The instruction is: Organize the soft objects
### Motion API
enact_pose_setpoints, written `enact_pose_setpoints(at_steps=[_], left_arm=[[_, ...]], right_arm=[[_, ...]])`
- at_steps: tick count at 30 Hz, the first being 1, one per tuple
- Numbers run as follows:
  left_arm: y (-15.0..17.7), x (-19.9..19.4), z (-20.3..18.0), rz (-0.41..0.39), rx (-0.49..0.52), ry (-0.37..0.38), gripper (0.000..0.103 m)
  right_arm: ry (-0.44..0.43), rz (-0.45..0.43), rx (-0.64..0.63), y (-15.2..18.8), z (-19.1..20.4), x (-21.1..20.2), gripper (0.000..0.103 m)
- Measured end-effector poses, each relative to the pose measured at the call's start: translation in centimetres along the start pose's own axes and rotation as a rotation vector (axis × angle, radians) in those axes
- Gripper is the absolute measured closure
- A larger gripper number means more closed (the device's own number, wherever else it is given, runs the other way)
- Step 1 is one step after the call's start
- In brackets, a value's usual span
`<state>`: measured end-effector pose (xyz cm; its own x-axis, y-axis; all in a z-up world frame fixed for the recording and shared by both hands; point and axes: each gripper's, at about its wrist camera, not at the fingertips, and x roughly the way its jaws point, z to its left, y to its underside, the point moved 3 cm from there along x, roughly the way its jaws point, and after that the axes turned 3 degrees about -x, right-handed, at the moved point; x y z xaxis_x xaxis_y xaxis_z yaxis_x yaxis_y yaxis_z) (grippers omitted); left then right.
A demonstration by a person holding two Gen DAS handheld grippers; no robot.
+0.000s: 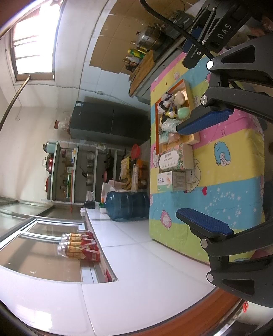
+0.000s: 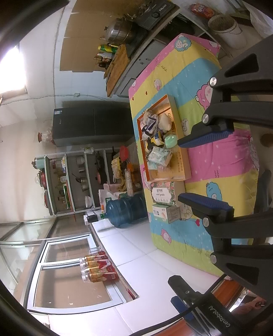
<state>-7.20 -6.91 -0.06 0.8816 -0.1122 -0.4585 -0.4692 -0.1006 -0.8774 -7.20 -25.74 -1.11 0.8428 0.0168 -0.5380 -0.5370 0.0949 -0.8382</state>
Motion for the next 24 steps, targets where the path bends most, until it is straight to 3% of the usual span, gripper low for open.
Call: enact_pose_setpoints(at_steps=[24], left_arm=[[0.17,-0.06,-0.35,0.005,0.000,0.003,0.029]], right_arm=[[0.001,0.000,-0.001,-0.06,0.00,-0.01,0.058]])
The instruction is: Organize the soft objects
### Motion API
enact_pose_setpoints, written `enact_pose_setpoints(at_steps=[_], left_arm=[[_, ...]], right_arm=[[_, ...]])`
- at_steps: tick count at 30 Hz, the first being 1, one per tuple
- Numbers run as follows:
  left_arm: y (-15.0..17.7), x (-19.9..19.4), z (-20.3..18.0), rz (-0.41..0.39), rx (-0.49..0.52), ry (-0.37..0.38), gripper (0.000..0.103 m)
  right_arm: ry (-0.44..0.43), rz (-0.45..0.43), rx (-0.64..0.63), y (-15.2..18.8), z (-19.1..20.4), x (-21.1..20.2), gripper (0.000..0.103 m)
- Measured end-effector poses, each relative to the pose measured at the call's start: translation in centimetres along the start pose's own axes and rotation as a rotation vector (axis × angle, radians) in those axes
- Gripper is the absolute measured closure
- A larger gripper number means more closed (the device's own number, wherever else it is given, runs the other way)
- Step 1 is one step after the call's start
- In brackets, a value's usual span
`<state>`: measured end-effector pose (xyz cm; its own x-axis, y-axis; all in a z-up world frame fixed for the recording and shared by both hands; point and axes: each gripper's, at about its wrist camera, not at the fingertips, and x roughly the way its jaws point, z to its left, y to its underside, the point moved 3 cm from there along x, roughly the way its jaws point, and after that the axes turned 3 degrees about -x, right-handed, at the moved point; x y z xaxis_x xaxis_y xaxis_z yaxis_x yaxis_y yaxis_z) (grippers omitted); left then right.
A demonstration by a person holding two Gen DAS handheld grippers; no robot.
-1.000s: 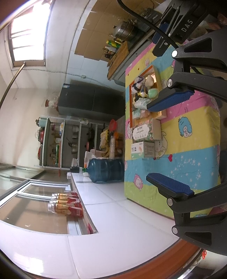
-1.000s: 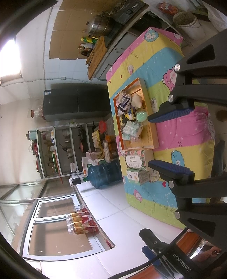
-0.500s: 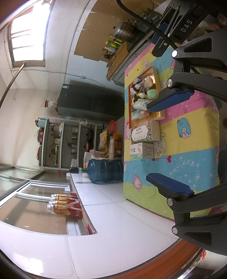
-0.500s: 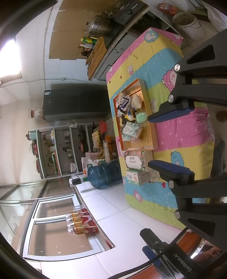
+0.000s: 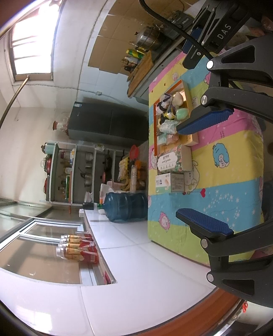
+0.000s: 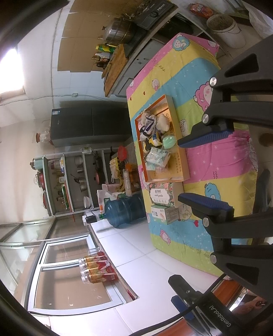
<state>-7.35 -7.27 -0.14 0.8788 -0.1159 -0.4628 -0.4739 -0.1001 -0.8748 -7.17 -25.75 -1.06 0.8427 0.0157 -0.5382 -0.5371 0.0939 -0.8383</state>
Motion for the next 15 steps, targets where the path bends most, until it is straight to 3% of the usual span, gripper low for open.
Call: enact_pose_setpoints(at_steps=[15], left_arm=[[0.36,0.04,-0.35,0.002,-0.001,-0.001,0.029]], right_arm=[[-0.005,0.008,-0.001,0.81,-0.03,0.04,0.058]])
